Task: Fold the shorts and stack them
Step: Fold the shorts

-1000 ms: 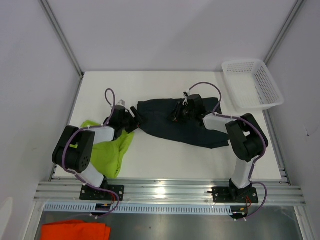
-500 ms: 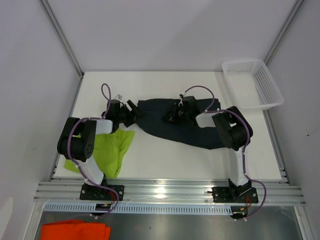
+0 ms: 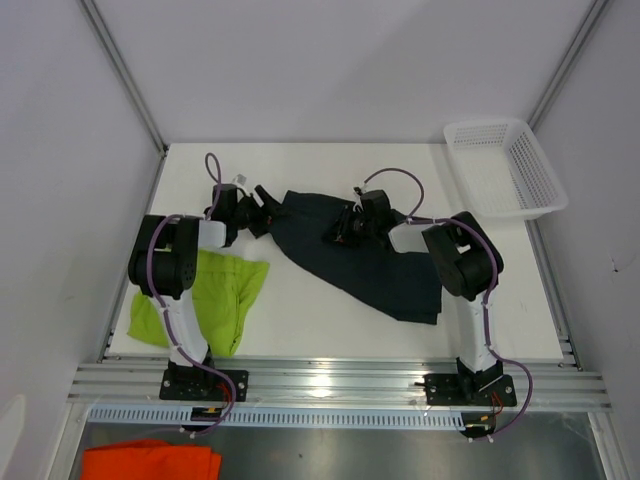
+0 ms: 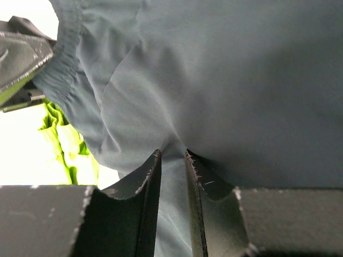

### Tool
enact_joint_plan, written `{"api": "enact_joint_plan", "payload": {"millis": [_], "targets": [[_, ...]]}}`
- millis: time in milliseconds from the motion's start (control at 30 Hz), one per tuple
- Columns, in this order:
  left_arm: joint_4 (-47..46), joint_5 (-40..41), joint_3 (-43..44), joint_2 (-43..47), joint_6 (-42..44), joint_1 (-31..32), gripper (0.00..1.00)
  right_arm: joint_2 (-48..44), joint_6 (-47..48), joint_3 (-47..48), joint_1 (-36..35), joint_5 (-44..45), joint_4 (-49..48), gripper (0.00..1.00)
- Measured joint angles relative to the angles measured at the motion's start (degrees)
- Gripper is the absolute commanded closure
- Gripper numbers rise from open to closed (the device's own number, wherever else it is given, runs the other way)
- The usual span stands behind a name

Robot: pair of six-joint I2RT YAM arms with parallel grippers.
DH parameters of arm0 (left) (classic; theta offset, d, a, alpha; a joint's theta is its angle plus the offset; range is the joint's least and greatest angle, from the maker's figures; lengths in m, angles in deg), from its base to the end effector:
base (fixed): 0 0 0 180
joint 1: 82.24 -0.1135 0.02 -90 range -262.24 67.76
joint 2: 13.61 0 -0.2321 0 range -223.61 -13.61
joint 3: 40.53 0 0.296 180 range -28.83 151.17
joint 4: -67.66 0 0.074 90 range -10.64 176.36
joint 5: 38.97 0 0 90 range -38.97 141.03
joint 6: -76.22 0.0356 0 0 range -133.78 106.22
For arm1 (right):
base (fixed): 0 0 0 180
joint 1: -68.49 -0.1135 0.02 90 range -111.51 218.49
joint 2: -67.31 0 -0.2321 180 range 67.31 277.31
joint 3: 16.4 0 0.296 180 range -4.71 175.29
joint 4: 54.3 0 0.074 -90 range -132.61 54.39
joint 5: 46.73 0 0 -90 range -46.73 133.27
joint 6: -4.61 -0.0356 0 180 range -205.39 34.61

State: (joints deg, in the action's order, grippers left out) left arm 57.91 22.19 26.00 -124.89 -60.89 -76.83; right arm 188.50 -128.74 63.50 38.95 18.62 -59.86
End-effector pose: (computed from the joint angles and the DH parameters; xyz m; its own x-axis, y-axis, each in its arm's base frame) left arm 0.3972 -0.0549 0.0611 -0.7373 -0.5748 -0.3548 -0.0944 0.6078 -0.7885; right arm 0.3833 0.2343 0.0546 -0.8793 0.2188 -0.4231 -0.1913 0.6513 0.7344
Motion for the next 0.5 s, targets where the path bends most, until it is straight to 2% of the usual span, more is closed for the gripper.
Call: {"api": "enact_joint_plan", "payload": {"millis": [267, 333, 367, 467, 500], "targets": [[1.7, -4.4, 2.7, -1.9, 2.3, -1.1, 0.20, 0.4, 3.5, 1.0, 0.6, -1.6, 1.1, 0.73], [3.3, -4.6, 3.8, -2.3, 2.9, -1.2, 0.27, 0.4, 4.9, 1.3, 0.7, -1.9, 1.9, 0.73], [4.1, -4.7, 4.3, -2.6, 3.2, -1.2, 0.36, 0.4, 5.3, 1.5, 0.7, -2.0, 2.3, 0.73], [5.4, -4.9, 5.2, -3.8, 4.1, -1.3, 0.55, 0.4, 6.5, 1.6, 0.9, -2.5, 2.7, 0.73], [5.6, -5.0, 5.3, -4.1, 4.2, -1.4, 0.58, 0.3, 6.8, 1.6, 1.0, -2.6, 2.8, 0.73]]}}
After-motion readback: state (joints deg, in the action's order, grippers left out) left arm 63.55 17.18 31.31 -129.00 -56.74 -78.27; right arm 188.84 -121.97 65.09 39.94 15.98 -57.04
